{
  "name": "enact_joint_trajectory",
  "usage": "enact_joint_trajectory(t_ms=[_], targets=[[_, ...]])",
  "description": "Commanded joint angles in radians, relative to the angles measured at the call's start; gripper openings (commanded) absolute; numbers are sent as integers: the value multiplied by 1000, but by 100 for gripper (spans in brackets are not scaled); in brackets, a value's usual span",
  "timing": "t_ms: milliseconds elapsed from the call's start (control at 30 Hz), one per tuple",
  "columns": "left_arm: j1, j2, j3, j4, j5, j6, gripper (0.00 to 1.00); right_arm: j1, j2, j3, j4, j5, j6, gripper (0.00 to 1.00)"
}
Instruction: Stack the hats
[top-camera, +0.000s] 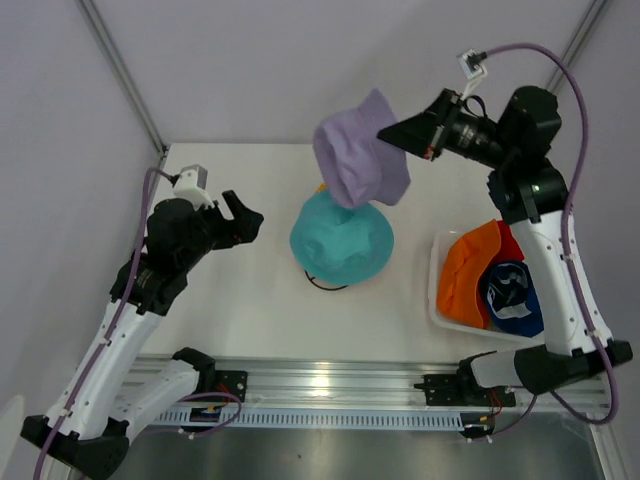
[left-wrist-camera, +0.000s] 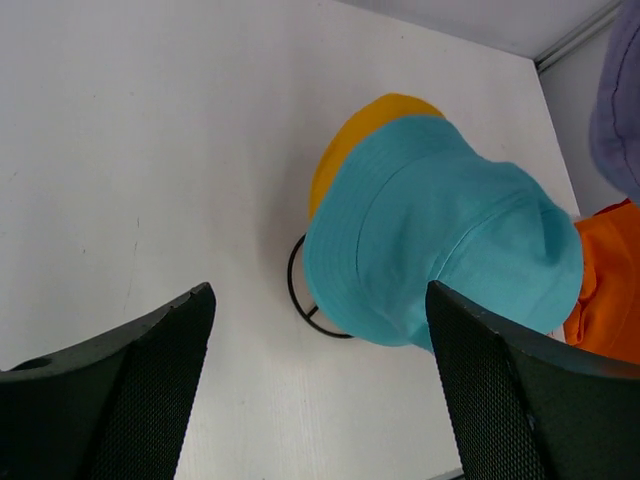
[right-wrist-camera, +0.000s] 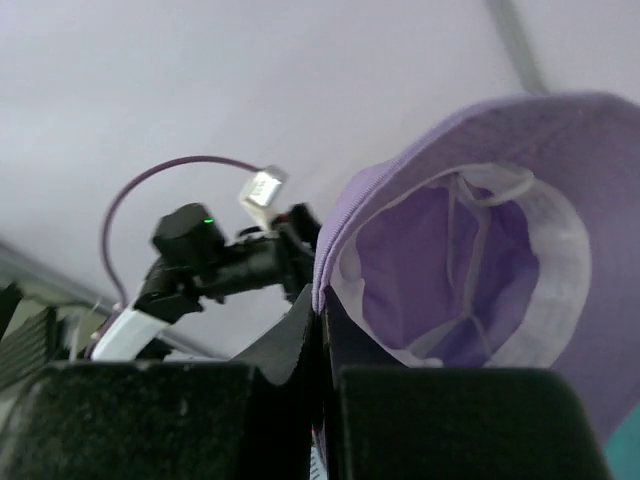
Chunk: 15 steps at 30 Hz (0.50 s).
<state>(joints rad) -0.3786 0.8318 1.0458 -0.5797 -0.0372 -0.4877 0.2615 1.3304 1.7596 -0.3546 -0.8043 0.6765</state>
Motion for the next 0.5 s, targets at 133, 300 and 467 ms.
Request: enact_joint_trajectory(t_ms=[133,300,467], targets=[[75,33,43,17,-111,-112,98,238,245,299,269,-124,130,0],[294,-29,-3,-46,-69,-141,100,326,319,272,299,-92,199,0],[474,-126,-46,-46,0,-83,99,337,216,-24,341,-16,167,0]])
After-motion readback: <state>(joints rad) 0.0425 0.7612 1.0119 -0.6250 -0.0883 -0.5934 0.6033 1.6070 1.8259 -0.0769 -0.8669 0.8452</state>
